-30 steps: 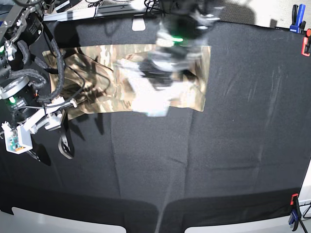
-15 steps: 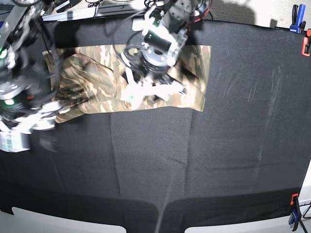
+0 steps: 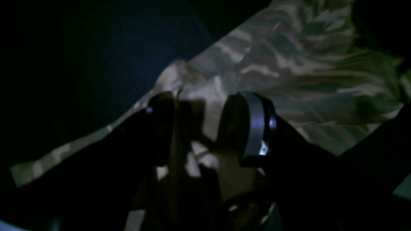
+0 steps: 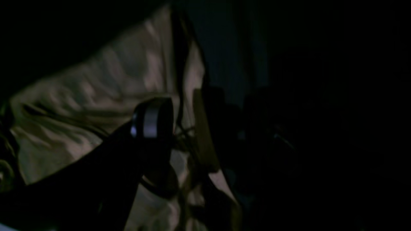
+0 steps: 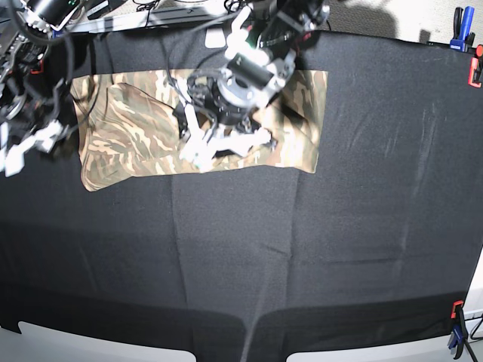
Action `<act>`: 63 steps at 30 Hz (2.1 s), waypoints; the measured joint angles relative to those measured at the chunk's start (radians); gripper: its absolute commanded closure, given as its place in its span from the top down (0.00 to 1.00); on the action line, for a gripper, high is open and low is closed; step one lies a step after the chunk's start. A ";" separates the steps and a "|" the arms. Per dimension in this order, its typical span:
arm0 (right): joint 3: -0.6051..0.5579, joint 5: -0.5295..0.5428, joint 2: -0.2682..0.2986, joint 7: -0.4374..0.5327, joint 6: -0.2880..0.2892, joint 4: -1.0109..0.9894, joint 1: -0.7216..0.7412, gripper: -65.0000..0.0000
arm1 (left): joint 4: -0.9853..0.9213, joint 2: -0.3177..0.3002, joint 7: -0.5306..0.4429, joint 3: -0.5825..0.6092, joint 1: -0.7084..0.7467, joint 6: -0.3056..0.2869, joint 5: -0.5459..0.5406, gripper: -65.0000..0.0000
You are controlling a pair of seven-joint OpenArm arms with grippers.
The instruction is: Layout the t-shirt on the table in an organized manner, then fold the t-shirt properly
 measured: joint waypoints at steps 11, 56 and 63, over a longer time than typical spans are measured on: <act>0.001 0.117 -0.003 -0.063 0.003 -0.119 0.000 0.52 | 0.148 -0.042 0.248 0.001 -0.033 0.016 0.227 0.43; 0.006 0.224 0.094 -0.087 0.006 -0.122 0.257 0.00 | 0.150 -0.238 -0.022 0.001 0.082 0.121 -0.064 0.43; -0.146 0.270 0.095 -0.082 -0.044 -0.122 0.257 0.00 | 0.150 -0.239 -0.086 0.001 0.080 0.101 -0.064 0.43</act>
